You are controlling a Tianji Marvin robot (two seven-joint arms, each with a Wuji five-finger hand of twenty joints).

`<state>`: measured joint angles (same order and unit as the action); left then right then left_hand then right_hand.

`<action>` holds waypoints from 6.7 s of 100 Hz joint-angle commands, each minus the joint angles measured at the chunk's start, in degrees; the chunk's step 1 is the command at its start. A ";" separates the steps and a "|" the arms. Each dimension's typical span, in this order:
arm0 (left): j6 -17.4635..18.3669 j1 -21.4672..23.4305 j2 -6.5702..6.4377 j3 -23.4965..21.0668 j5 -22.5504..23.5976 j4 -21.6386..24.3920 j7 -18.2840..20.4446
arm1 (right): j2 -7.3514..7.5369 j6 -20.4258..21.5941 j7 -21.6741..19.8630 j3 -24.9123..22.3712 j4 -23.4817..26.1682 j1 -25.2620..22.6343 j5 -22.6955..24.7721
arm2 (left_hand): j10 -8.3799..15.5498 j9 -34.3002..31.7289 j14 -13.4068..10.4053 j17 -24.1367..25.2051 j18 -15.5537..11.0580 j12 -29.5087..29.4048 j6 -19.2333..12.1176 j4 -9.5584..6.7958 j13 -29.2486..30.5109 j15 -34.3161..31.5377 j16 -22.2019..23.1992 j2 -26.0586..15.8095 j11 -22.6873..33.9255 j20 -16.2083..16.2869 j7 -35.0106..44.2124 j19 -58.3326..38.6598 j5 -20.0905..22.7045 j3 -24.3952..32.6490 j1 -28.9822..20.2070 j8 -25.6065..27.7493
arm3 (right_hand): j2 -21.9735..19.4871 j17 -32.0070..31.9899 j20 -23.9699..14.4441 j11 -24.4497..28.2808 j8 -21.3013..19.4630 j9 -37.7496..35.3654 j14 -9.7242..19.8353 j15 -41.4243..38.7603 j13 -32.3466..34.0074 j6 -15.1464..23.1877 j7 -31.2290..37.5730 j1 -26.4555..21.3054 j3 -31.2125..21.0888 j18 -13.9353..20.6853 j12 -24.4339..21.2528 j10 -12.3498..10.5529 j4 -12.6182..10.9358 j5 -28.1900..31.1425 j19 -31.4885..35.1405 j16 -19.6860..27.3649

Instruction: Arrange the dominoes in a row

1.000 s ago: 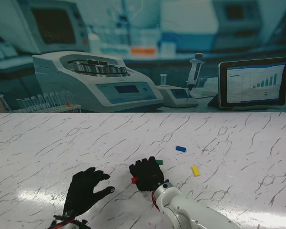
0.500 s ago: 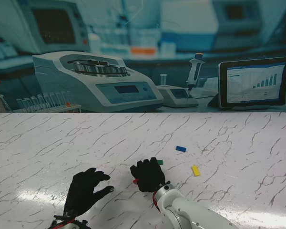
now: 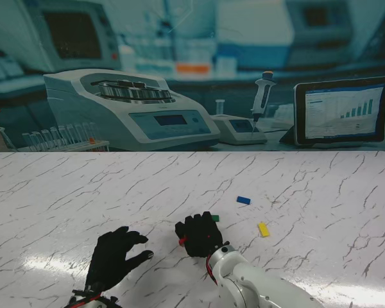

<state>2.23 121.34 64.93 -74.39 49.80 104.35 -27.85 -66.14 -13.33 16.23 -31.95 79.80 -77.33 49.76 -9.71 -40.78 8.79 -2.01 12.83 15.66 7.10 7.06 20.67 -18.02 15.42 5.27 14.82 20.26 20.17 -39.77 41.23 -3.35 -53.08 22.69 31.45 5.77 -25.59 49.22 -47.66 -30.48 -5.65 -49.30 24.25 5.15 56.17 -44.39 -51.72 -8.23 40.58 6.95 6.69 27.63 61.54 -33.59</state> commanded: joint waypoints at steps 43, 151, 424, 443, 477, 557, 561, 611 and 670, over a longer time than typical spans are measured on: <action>1.27 0.44 0.35 0.08 -0.38 -0.07 0.51 | 0.51 -0.63 -2.90 1.22 0.71 0.74 0.74 | 1.04 -0.87 -0.57 0.00 0.33 0.77 -0.90 -1.06 1.08 -1.09 0.47 -0.12 0.53 0.91 0.79 -1.47 0.90 -0.48 1.69 0.82 | -1.49 -2.68 0.41 -4.63 4.81 2.15 -0.68 3.40 -2.15 1.29 -3.92 1.26 5.37 -2.84 -4.43 0.42 -2.30 5.64 -2.79 0.23; 0.97 0.20 0.46 0.38 -0.64 -0.54 -0.01 | 0.95 -1.50 0.22 0.04 2.74 -0.54 4.97 | 0.39 -0.99 0.10 -0.17 1.07 0.96 -0.32 -1.13 1.32 -1.26 0.89 -0.35 0.71 1.28 1.55 -2.20 1.11 -0.31 2.30 1.18 | 2.00 -6.00 -0.94 -8.08 5.16 6.51 -0.21 8.64 -8.08 9.52 -2.35 6.63 -0.50 -2.61 -7.02 0.30 -8.79 12.15 -5.60 3.26; 1.43 0.09 -0.07 0.41 1.40 -0.79 0.73 | 3.20 9.83 -1.73 -16.27 17.95 -18.76 3.72 | 1.22 -2.29 0.19 0.07 2.80 1.40 -1.10 -1.15 2.37 -1.05 1.68 -0.54 1.29 1.81 3.37 -3.30 1.83 -0.38 3.08 1.51 | 4.73 -3.15 1.17 0.69 11.87 -31.61 3.70 2.37 15.92 -6.88 8.63 6.52 -6.43 0.35 -18.52 -6.80 -11.69 10.38 10.60 2.79; 1.55 0.52 -0.16 0.15 2.09 -0.50 0.56 | 3.35 11.13 -0.85 -16.13 18.08 -20.47 3.87 | 1.45 -2.54 0.25 0.04 2.86 1.45 -1.31 -1.19 2.50 -1.00 1.67 -0.28 1.38 1.81 3.84 -3.30 2.00 -0.34 3.37 1.66 | 3.97 -3.34 1.02 0.33 12.34 -31.21 3.52 2.33 15.58 -7.02 8.11 5.77 -5.22 0.29 -19.36 -6.44 -10.53 10.12 10.65 2.87; 1.42 0.99 -0.16 -0.08 2.58 -0.26 0.08 | 3.39 13.50 -0.02 -16.40 16.91 -22.56 2.66 | 1.42 -2.57 0.19 0.06 2.99 1.46 -1.29 -1.22 2.55 -0.93 1.67 -0.25 1.36 1.77 4.19 -3.22 1.92 -0.25 3.51 1.65 | 1.91 -3.93 0.62 0.13 11.75 -29.10 2.56 2.45 14.36 -6.09 7.06 4.25 -2.66 0.56 -18.54 -6.11 -9.92 8.87 11.11 2.81; 0.64 1.86 -0.09 -0.50 2.61 0.37 0.02 | 2.80 11.56 5.85 -14.65 13.40 -23.20 3.72 | 1.37 -2.55 0.27 0.08 3.08 1.46 -1.63 -1.24 2.50 -0.93 1.71 -0.42 1.35 1.73 4.50 -3.14 2.08 -0.18 3.47 1.56 | 0.09 -4.56 0.58 -1.75 12.27 -28.59 2.02 2.17 13.84 -6.95 5.23 2.85 1.23 0.44 -18.70 -5.16 -8.58 8.56 11.08 2.50; 0.65 1.86 -0.09 -0.50 2.59 0.34 -0.02 | 2.82 11.53 5.82 -14.74 13.49 -23.33 3.74 | 1.31 -2.60 0.25 0.07 3.10 1.47 -1.62 -1.25 2.51 -0.94 1.71 -0.39 1.37 1.74 4.52 -3.15 2.09 -0.17 3.43 1.57 | 0.12 -4.56 0.59 -1.84 12.28 -28.51 2.00 2.14 13.81 -6.95 5.20 2.81 1.24 0.44 -18.74 -5.12 -8.55 8.56 11.07 2.49; 0.50 1.84 -0.03 -0.52 2.19 0.42 0.18 | 3.09 12.12 4.77 -16.14 14.54 -25.18 3.61 | 1.32 -2.62 0.29 0.13 3.00 1.44 -1.92 -1.27 2.45 -0.92 1.71 -1.03 1.35 1.74 4.97 -3.15 2.55 -0.14 3.07 1.62 | -0.25 -4.97 0.87 -2.40 12.28 -27.34 1.87 2.06 12.78 -7.29 4.04 2.76 2.12 0.41 -18.08 -4.89 -7.69 8.03 10.35 2.31; 0.40 1.97 -0.03 -0.67 2.25 0.67 0.25 | 3.51 12.79 2.28 -17.47 15.89 -26.24 3.43 | 1.27 -2.63 0.30 0.13 2.99 1.42 -2.13 -1.28 2.41 -0.93 1.71 -1.18 1.39 1.70 5.73 -3.07 2.67 -0.19 2.89 1.70 | 2.23 -6.20 1.24 -5.26 12.57 -24.57 0.67 2.88 10.80 -9.48 -0.54 4.53 2.16 -0.32 -17.87 -3.02 -5.95 5.67 8.75 2.19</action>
<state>1.61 122.83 64.60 -75.13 52.27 104.84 -28.16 -62.53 -0.88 18.65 -49.44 95.31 -102.95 53.40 -9.49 -43.17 8.91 -2.07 14.80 16.42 7.07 7.06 22.88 -18.58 16.22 5.33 15.84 21.43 25.33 -41.60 43.32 -3.44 -50.69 23.38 32.38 0.80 -24.20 44.68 -35.61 -55.93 -3.89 -45.95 36.32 -3.30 57.23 -40.29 -49.97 -8.28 22.18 3.27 -2.52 34.73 70.70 -30.62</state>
